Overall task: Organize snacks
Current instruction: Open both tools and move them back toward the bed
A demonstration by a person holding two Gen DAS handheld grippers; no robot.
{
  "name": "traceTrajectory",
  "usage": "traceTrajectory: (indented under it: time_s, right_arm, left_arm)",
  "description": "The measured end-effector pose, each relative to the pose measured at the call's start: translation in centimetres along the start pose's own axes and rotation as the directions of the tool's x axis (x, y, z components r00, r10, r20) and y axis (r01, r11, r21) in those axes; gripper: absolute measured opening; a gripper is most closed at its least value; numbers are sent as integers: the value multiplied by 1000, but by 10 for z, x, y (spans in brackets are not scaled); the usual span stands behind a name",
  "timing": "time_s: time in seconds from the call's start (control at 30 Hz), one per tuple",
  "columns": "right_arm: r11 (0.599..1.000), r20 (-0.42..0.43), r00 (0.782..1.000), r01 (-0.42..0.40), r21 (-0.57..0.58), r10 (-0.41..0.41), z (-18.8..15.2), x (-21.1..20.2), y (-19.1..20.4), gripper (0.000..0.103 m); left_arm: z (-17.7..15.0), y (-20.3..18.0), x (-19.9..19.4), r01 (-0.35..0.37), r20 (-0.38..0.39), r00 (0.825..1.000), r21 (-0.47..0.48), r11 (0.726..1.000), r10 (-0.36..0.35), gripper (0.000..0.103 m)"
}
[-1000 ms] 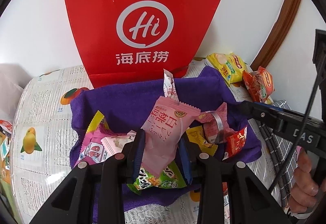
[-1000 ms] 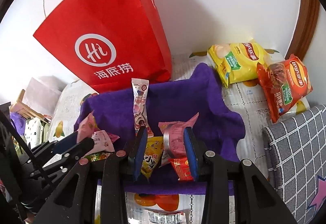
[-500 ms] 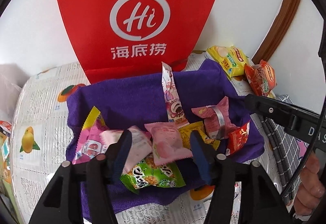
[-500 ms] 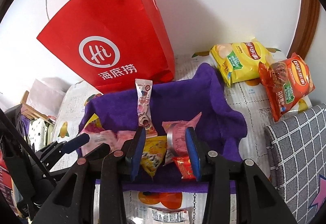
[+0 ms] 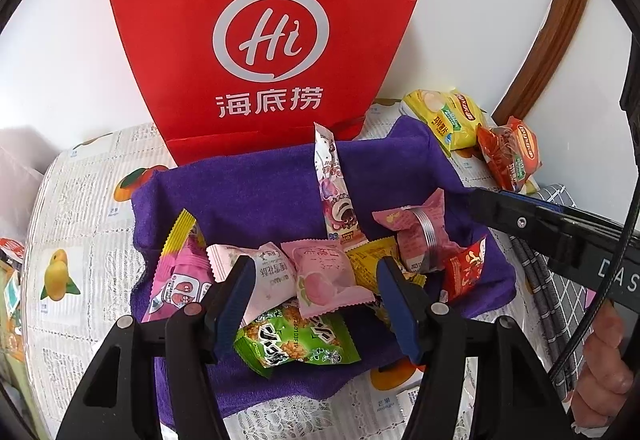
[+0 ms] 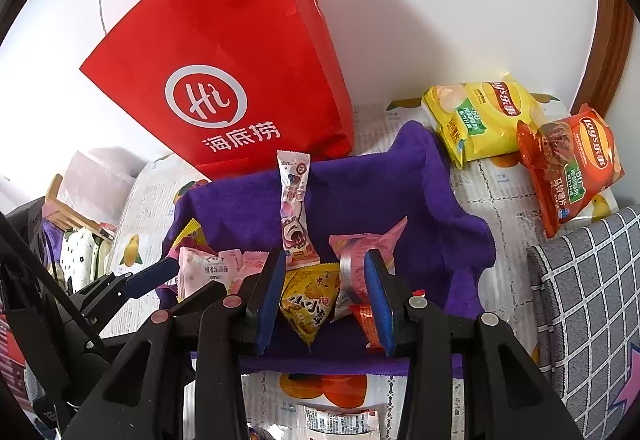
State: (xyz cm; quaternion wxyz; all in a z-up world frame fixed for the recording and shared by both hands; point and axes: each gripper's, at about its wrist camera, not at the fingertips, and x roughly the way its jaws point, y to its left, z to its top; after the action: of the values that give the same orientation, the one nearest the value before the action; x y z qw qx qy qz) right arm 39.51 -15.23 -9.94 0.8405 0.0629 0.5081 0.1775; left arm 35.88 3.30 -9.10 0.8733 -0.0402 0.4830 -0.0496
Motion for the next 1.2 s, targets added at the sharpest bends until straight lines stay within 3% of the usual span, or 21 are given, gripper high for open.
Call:
traceTrajectory:
  time_s: [0.97, 1.2]
  right_arm:
    - [999, 33, 999, -12, -46, 13, -3, -18, 16, 41]
    - [996, 81, 997, -9, -87, 16, -14, -38, 29, 48]
  left_arm:
    - [5, 11, -27, 20, 76, 997, -69, 997, -15, 70]
    - [8, 20, -48, 132, 125, 985, -117, 984, -117, 71]
